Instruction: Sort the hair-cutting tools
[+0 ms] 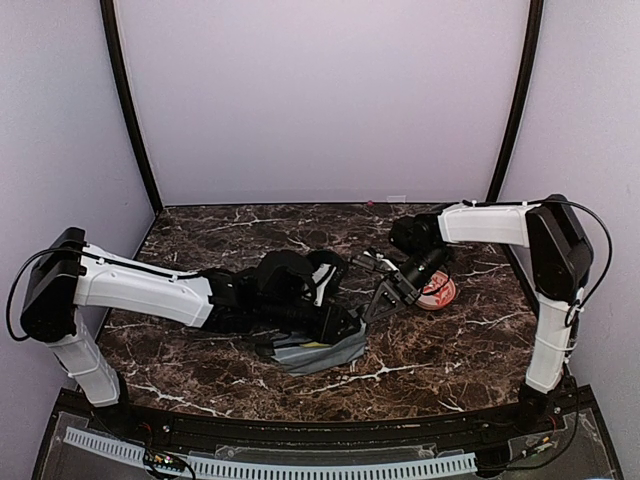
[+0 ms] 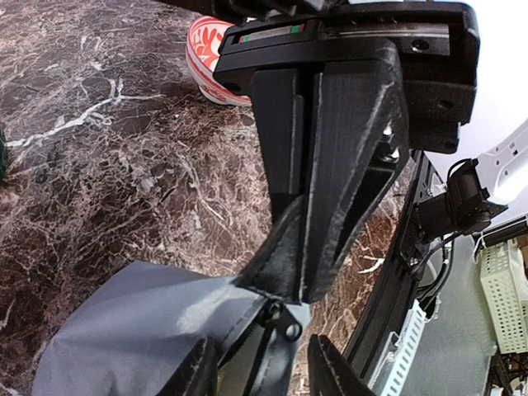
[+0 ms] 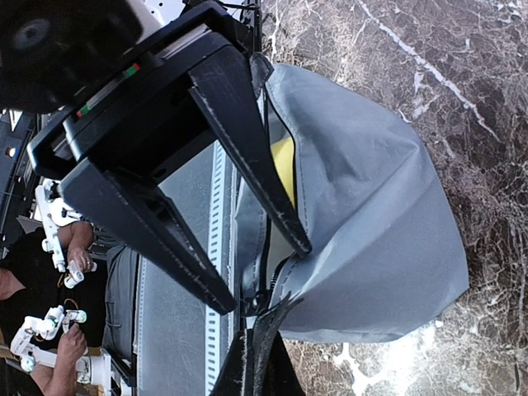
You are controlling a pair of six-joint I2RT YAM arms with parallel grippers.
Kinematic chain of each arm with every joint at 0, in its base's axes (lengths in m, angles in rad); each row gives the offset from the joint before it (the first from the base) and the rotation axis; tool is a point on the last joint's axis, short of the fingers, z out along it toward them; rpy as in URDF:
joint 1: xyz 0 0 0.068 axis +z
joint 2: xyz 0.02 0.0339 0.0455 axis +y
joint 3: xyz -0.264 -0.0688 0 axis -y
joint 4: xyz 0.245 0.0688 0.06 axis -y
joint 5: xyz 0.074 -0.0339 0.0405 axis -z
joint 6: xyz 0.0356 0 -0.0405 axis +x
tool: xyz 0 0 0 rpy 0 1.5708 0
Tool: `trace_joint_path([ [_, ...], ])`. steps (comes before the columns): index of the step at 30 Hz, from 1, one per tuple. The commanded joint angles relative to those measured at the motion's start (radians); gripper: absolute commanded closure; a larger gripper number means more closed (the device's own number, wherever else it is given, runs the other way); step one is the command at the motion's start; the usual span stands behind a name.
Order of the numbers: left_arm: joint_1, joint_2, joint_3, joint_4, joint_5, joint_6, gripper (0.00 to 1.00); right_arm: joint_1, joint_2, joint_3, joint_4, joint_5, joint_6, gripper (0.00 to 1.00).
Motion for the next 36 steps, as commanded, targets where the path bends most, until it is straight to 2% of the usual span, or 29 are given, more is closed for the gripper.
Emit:
trace_joint_path([
  [1, -0.002, 0.006, 0.041, 0.04, 0.05, 0.012, 0.6, 0.011, -0.04, -0.006, 0.021, -0.015, 0.009, 1.0],
  [14, 0.0, 0.009, 0.052, -0.003, -0.003, 0.018, 0.68, 0.014, -0.036, -0.006, 0.022, -0.011, 0.008, 1.0],
  [23, 0.003, -0.076, -0.021, 0.057, -0.063, 0.019, 0.79, 0.015, -0.026, -0.002, 0.021, -0.011, 0.007, 1.0],
  [31, 0.006, -0.069, -0.03, 0.079, -0.041, 0.023, 0.85, 0.016, -0.025, 0.0, 0.02, -0.011, 0.007, 1.0],
  [33, 0.006, -0.061, -0.028, 0.078, -0.032, 0.017, 0.84, 0.015, -0.025, -0.001, 0.019, -0.01, 0.007, 1.0],
  [36, 0.007, -0.04, -0.003, 0.054, -0.009, 0.004, 0.72, 0.015, -0.027, -0.003, 0.02, -0.007, 0.006, 1.0],
])
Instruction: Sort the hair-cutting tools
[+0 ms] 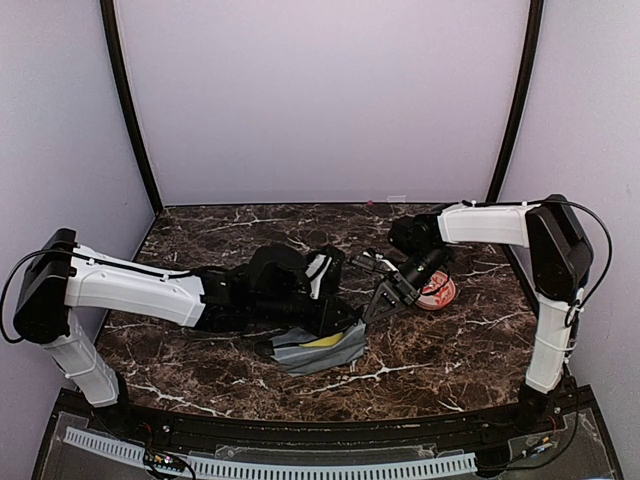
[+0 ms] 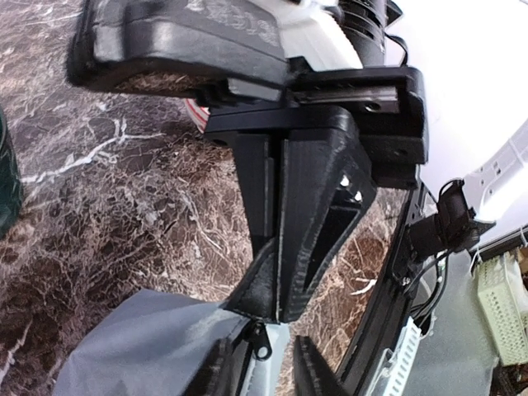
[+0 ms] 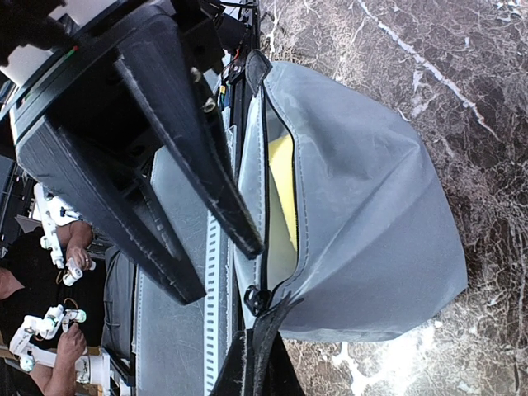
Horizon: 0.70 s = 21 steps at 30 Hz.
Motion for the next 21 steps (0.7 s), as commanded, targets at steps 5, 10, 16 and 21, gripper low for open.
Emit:
trace_joint_path([
  [5, 0.007, 0.051, 0.052, -0.036, 0.07, -0.013, 0.7, 0.012, -0.025, 0.0, 0.014, -0.017, 0.0, 1.0],
  [10, 0.008, 0.064, 0.063, -0.048, 0.066, -0.012, 0.74, 0.012, -0.027, -0.004, 0.013, -0.017, -0.003, 1.0],
  [16, 0.009, 0.034, 0.054, -0.06, 0.044, -0.002, 0.84, 0.011, -0.025, -0.006, 0.013, -0.012, -0.005, 1.0],
  [21, 0.012, -0.001, 0.044, -0.071, 0.04, 0.018, 0.87, 0.014, -0.02, -0.006, 0.016, -0.003, -0.006, 1.0],
])
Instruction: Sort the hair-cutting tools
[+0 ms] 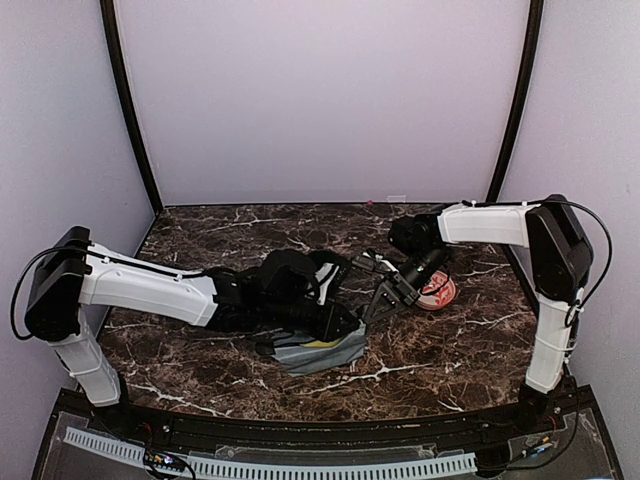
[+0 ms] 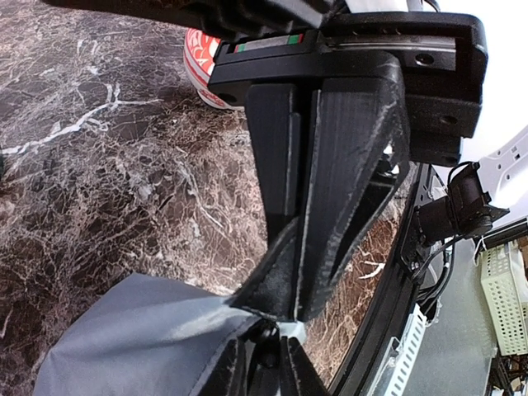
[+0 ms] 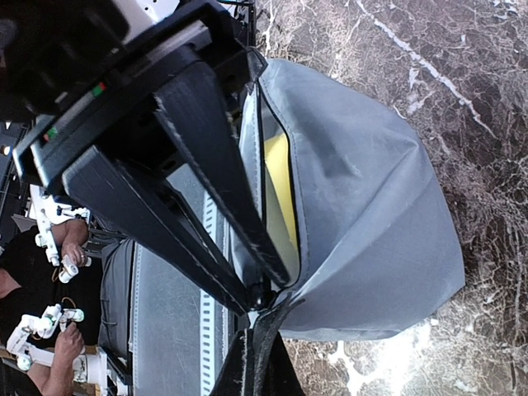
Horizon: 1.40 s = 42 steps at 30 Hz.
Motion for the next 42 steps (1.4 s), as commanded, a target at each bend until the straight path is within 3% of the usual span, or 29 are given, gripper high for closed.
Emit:
trace_joint_path([
  [1, 0.008, -0.074, 0.007, -0.033, -0.009, 0.026, 0.87, 0.013, -0.019, -0.005, 0.015, -0.011, -0.006, 1.0],
  [9, 0.011, -0.08, 0.008, -0.031, -0.017, 0.023, 1.0, 0.023, -0.029, -0.013, 0.03, 0.009, 0.005, 1.0],
  [19, 0.012, -0.058, 0.02, -0.05, 0.017, 0.024, 1.0, 0.025, -0.028, -0.011, 0.03, 0.008, 0.007, 1.0],
  [24, 0.012, -0.034, 0.037, -0.072, 0.019, 0.033, 0.84, 0.025, -0.026, -0.007, 0.024, 0.005, 0.002, 1.0],
  [29, 0.012, -0.015, 0.042, -0.06, 0.035, 0.048, 0.93, 0.025, -0.024, -0.009, 0.022, 0.005, 0.001, 1.0],
  [31, 0.013, -0.011, 0.047, -0.064, 0.034, 0.051, 0.92, 0.025, -0.027, -0.009, 0.022, 0.005, -0.001, 1.0],
  [33, 0.013, -0.009, 0.05, -0.071, 0.034, 0.055, 0.84, 0.026, -0.026, -0.008, 0.022, 0.005, -0.002, 1.0],
  [39, 0.013, -0.003, 0.051, -0.08, 0.013, 0.081, 0.74, 0.025, -0.018, -0.001, 0.014, 0.0, -0.006, 1.0],
  [42, 0.014, 0.01, 0.054, -0.085, -0.014, 0.111, 0.63, 0.025, -0.014, 0.0, 0.01, -0.001, -0.008, 1.0],
])
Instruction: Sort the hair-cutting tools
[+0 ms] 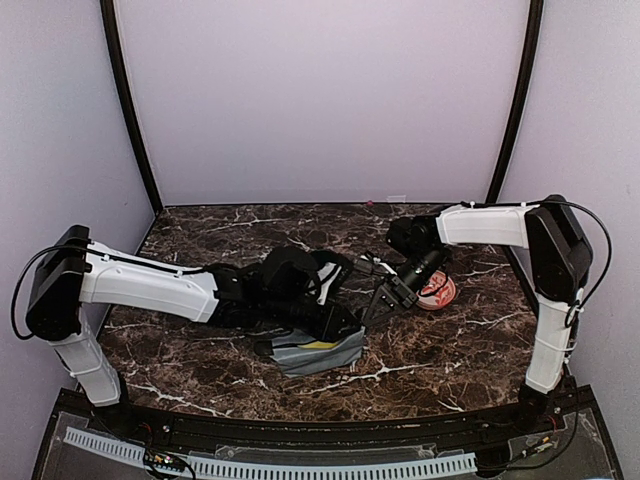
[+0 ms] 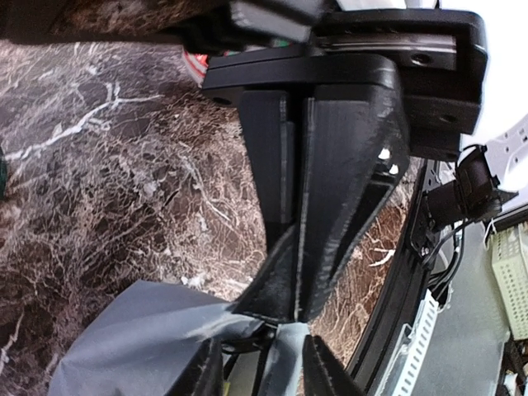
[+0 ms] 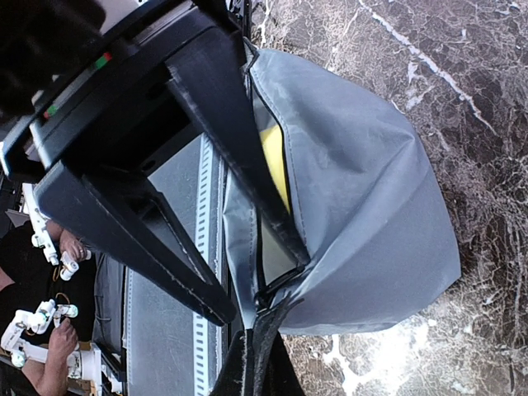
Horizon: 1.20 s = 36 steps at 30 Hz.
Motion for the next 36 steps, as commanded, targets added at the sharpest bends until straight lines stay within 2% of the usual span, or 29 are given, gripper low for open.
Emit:
trace_joint_path([
  [1, 0.007, 0.014, 0.027, -0.018, -0.035, 0.068, 0.62, 0.013, -0.014, 0.006, -0.009, -0.028, -0.014, 1.0],
  [5, 0.014, 0.032, 0.032, 0.002, -0.019, 0.115, 0.64, 0.013, -0.013, 0.008, -0.013, -0.029, -0.015, 1.0],
  [11, 0.018, 0.014, 0.026, 0.032, 0.024, 0.139, 0.81, 0.013, -0.017, 0.003, -0.012, -0.024, -0.019, 1.0],
  [20, 0.022, -0.082, -0.036, 0.08, 0.037, 0.147, 0.94, 0.013, 0.011, 0.023, -0.034, -0.034, -0.04, 1.0],
  [27, 0.025, -0.089, -0.049, 0.081, 0.042, 0.151, 1.0, 0.014, 0.015, 0.024, -0.038, -0.034, -0.041, 1.0],
  [36, 0.029, -0.084, -0.051, 0.07, 0.031, 0.157, 1.0, 0.014, 0.014, 0.024, -0.038, -0.031, -0.042, 1.0],
])
